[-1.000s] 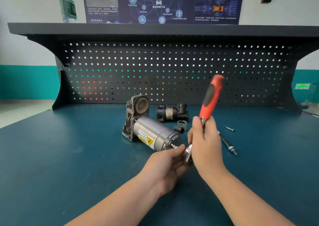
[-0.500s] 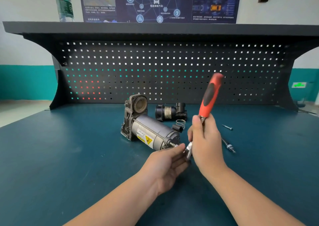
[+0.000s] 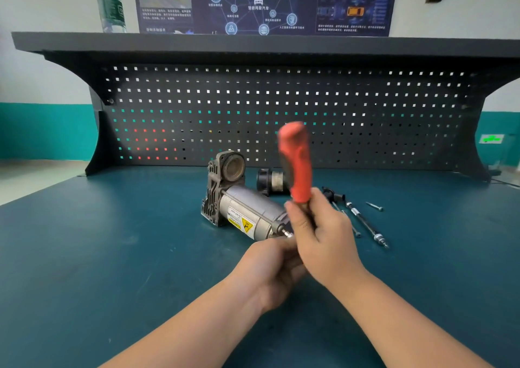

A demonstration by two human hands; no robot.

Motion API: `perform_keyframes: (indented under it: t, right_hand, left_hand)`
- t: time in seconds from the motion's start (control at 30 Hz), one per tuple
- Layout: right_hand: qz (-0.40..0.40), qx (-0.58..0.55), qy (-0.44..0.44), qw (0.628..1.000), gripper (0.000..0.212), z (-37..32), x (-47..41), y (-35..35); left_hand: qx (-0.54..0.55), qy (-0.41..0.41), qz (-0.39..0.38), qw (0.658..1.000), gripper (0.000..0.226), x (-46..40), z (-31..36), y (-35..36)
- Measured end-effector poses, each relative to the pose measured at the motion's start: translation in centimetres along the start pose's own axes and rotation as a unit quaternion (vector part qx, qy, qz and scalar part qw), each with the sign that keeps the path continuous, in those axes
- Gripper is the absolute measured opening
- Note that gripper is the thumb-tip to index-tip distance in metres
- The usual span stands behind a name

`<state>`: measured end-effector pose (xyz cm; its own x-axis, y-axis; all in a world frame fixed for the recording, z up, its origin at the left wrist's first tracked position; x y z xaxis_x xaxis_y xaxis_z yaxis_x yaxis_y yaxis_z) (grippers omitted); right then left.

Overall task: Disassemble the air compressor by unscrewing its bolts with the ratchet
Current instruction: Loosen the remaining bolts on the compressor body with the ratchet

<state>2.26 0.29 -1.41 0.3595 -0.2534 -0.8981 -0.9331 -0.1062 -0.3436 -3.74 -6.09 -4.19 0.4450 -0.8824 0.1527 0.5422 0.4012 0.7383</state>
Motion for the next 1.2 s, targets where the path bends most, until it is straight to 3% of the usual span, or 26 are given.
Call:
perform_keyframes:
  t: [0.07,0.13,0.17,0.23,0.27,0.3,0.33,0.4,0.47,0.53,0.63,0.73,0.83,0.97,1.03,1.1,1.17,1.2]
  right_hand:
    - [0.009,-0.091,0.135,0.987,0.024,1.0,-0.3,0.1]
    - [0.025,-0.130,0.286,0.949,0.029,2.8,-0.7,0.3]
    - [0.019,-0.148,0.374,0.915,0.030,3.8,-0.7,0.5]
    - [-0.003,-0.246,0.541,0.804,0.029,5.3,-0.1,1.1]
    - [-0.010,-0.301,0.592,0.748,0.029,5.6,0.2,1.3]
    - [-0.017,-0.327,0.616,0.716,0.029,5.7,0.4,1.5]
    - [-0.021,-0.322,0.613,0.721,0.029,5.7,0.4,1.6]
    - [-0.016,-0.243,0.529,0.813,0.030,5.4,0.0,1.3]
    - [0.002,-0.147,0.375,0.915,0.031,4.2,-0.7,0.6]
    - [0.007,-0.105,0.207,0.973,0.027,2.6,-0.8,-0.1]
    - [-0.004,-0.013,-0.008,1.000,0.023,0.6,-0.4,-0.5]
    - [-0.003,0.051,-0.104,0.993,0.029,0.0,-0.1,-0.4]
    - [-0.021,-0.004,-0.012,1.000,0.023,0.6,-0.1,-0.3]
    - [0.009,-0.119,0.259,0.959,0.030,3.0,-0.4,0.3]
    - [-0.011,-0.142,0.410,0.901,0.032,4.6,-0.5,0.6]
    - [-0.028,-0.214,0.546,0.809,0.029,5.6,0.1,1.1]
    - [-0.028,-0.292,0.618,0.730,0.027,5.8,0.6,1.4]
    - [-0.028,-0.305,0.624,0.719,0.027,5.7,0.6,1.5]
  left_hand:
    - [0.008,0.006,0.021,1.000,0.017,-0.2,0.0,0.0]
    - [0.020,0.010,0.039,0.999,0.012,-0.3,-0.1,0.0]
    - [0.023,0.011,0.045,0.999,0.011,-0.4,-0.1,0.0]
    - [0.030,0.012,0.052,0.998,0.010,-0.5,-0.2,0.1]
    - [0.032,0.011,0.052,0.998,0.011,-0.5,-0.2,0.1]
    - [0.033,0.011,0.052,0.998,0.011,-0.5,-0.2,0.1]
    - [0.032,0.012,0.053,0.998,0.010,-0.5,-0.2,0.1]
    - [0.023,0.017,0.051,0.998,0.009,-0.5,-0.2,-0.1]
    - [0.004,0.024,0.045,0.999,0.010,-0.6,-0.2,-0.2]
    - [-0.012,0.026,0.031,0.999,0.011,-0.5,-0.3,-0.1]
    - [-0.024,0.018,0.017,0.999,0.015,-0.1,-0.2,0.0]
    - [-0.025,0.011,0.017,0.999,0.030,0.1,0.1,0.0]
    - [-0.021,0.010,0.017,1.000,0.022,0.0,0.2,0.1]
    - [0.006,0.005,0.039,0.999,0.012,-0.4,0.0,0.0]
    - [0.014,0.005,0.046,0.999,0.010,-0.5,-0.1,0.0]
    - [0.012,0.003,0.046,0.999,0.010,-0.6,0.0,-0.1]
    - [0.006,0.002,0.044,0.999,0.010,-0.6,0.0,-0.1]
    - [0.004,0.003,0.043,0.999,0.010,-0.5,-0.1,-0.2]
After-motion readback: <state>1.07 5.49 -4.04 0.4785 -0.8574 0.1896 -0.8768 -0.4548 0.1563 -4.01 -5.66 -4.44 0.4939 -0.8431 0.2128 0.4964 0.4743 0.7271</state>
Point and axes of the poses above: each hand's wrist, its own x-axis away from the middle knuckle, its own y-axis out of the palm, z = x × y, the point moved 2 cm from there along -x, towards the middle knuckle, and after that the axes turned 14 degrees about x, right-handed, at the moved point
